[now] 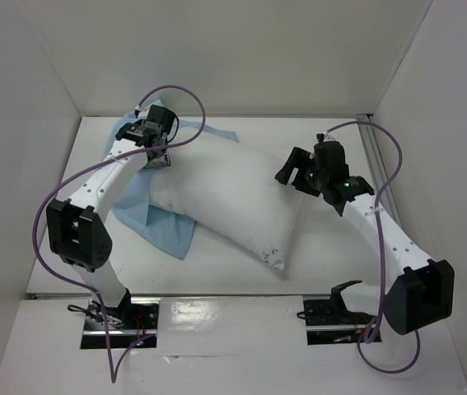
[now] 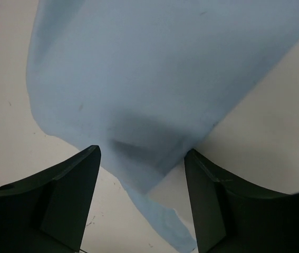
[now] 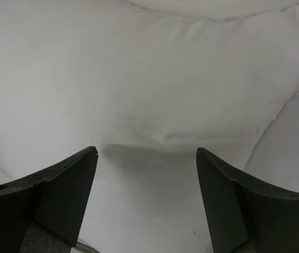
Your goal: Put the pillow into the pillowcase
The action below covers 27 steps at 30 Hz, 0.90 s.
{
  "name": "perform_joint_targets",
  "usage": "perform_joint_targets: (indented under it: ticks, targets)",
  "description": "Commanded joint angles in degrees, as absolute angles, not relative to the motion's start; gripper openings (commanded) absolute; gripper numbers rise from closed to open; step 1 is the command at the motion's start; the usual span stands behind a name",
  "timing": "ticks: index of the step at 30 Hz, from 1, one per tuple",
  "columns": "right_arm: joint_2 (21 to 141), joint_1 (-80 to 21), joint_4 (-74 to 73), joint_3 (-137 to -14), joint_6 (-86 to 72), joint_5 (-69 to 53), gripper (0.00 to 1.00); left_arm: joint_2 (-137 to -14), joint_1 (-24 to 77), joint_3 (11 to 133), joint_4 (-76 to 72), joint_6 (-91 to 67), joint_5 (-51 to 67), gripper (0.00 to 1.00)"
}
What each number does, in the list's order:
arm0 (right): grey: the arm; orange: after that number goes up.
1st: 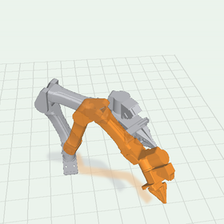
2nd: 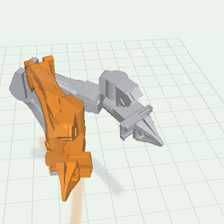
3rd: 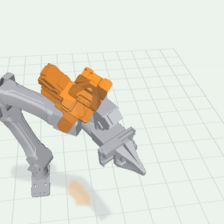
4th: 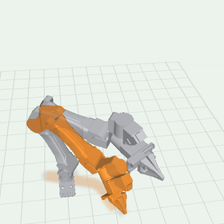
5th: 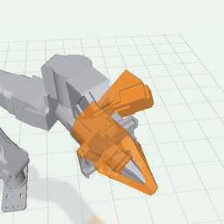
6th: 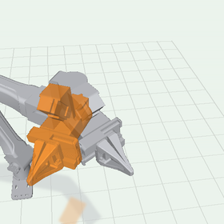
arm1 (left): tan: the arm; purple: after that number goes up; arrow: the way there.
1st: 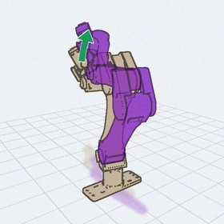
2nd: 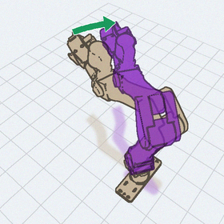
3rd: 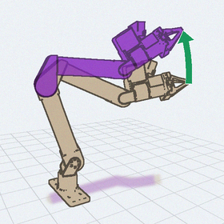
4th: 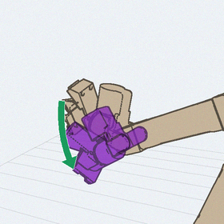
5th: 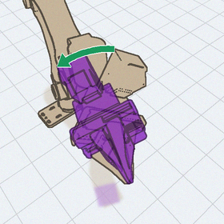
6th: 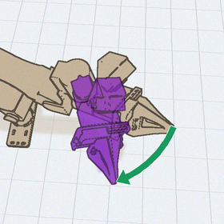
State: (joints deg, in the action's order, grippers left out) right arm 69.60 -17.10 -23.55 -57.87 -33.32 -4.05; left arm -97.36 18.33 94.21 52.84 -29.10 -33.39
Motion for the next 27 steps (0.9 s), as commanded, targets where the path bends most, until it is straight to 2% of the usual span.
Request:
perform_joint_targets:
  ticks: [1, 3, 6, 7, 8, 11, 14, 17, 19, 21, 24, 25, 27]
  targets:
    - [68.1, -16.0, -26.0, -57.0, -32.1, -5.0, 0.83, -99.8, 17.0, 94.0, 52.7, -31.2, -36.0, 0.76]
    - [67.3, -15.4, -28.0, -56.3, -31.6, -4.5, 0.84, -100.6, 16.4, 94.0, 51.9, -30.3, -36.8, 0.74]
    - [65.0, -12.6, -30.6, -54.3, -30.9, -4.5, 0.85, -101.5, 14.3, 96.3, 51.9, -29.7, -36.7, 0.64]
    - [64.5, -11.9, -31.2, -53.7, -30.9, -4.5, 0.87, -101.5, 14.3, 96.9, 52.6, -29.7, -35.9, 0.58]
    - [64.0, -10.4, -31.7, -52.5, -30.4, -4.5, 0.87, -101.5, 14.3, 97.5, 52.6, -29.7, -35.2, 0.44]
    - [63.4, -9.2, -30.9, -49.8, -29.9, -6.9, 0.87, -100.4, 14.3, 98.1, 52.6, -29.7, -32.4, 0.19]
    - [64.6, -9.2, -27.9, -46.2, -30.4, -10.4, 0.88, -99.8, 14.3, 99.2, 52.6, -29.7, -30.2, 0.15]
    - [68.2, -11.3, -20.6, -43.8, -32.7, -16.8, 0.89, -99.8, 14.3, 99.8, 52.6, -29.2, -27.5, 0.01]
    - [70.6, -13.7, -14.0, -42.5, -34.4, -19.4, 0.89, -99.8, 14.8, 99.8, 52.6, -28.5, -26.0, 0.0]
    - [72.5, -17.5, -8.4, -42.5, -35.6, -19.4, 0.84, -99.8, 17.0, 99.8, 52.6, -27.9, -23.3, 0.0]
    - [73.7, -19.8, -4.2, -46.0, -36.3, -19.4, 0.54, -99.2, 20.6, 100.3, 50.5, -26.7, -21.0, 0.0]
    - [75.0, -20.4, -1.5, -47.4, -36.3, -20.7, 0.26, -99.2, 22.8, 101.3, 49.9, -26.7, -19.7, 0.0]
    - [76.6, -20.4, -2.4, -54.4, -35.8, -21.3, 0.03, -100.3, 25.6, 105.4, 49.9, -26.1, -15.1, 0.0]
